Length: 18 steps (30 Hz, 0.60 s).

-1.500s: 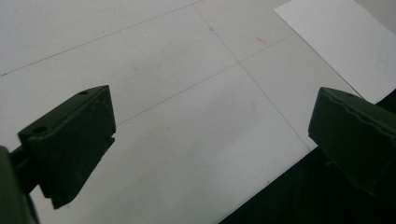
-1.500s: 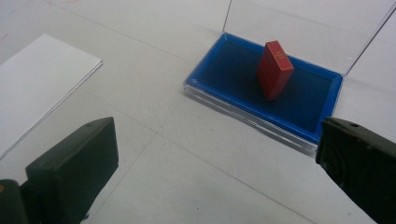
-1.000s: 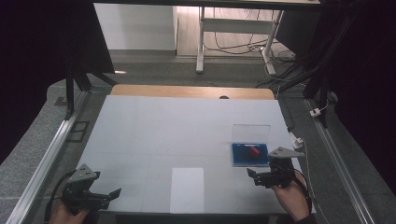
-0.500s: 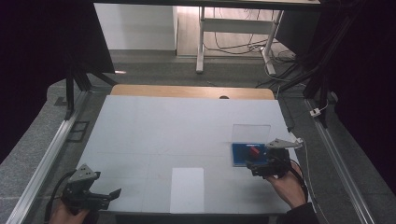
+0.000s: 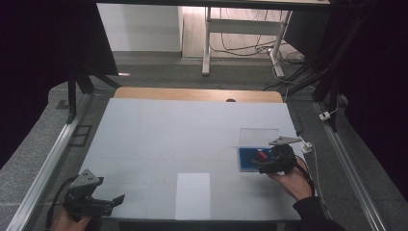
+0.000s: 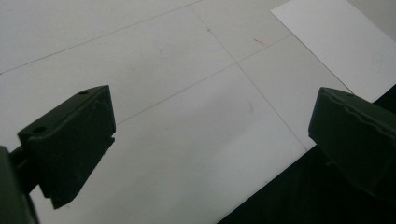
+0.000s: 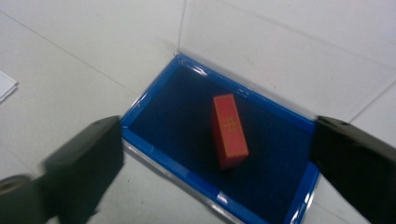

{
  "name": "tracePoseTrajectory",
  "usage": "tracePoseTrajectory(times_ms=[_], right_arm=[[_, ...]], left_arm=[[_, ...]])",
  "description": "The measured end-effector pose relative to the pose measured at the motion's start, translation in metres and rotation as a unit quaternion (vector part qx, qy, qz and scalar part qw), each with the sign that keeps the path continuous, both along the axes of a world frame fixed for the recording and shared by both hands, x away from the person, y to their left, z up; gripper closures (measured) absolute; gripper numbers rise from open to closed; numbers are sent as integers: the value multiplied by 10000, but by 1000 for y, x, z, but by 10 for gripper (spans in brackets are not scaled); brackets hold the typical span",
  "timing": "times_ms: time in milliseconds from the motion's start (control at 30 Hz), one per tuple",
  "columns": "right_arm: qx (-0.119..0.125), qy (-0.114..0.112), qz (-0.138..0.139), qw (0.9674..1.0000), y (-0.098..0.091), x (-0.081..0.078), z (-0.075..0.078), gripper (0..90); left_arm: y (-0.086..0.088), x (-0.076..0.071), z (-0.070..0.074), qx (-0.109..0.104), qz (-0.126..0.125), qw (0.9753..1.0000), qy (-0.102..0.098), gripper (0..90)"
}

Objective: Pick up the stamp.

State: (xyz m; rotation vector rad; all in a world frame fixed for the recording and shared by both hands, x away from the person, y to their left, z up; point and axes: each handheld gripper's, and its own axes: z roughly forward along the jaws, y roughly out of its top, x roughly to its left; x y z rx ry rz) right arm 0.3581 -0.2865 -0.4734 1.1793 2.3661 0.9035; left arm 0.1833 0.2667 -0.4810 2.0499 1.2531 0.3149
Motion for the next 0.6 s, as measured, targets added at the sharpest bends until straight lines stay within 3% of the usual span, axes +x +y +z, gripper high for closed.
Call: tracePoseTrajectory(times_ms=[167, 300, 600], right_arm=[[-58, 43, 188, 9998, -1, 9, 1, 326], [-56, 221, 231, 9995, -3, 16, 1, 487], [-32, 314, 339, 9989, -8, 20, 0, 707]], left_arm=[[0, 0, 0, 3, -7, 10000, 7, 12], [0, 0, 0, -12, -7, 10000, 14, 12], [0, 1, 0, -6, -15, 10000, 33, 14]])
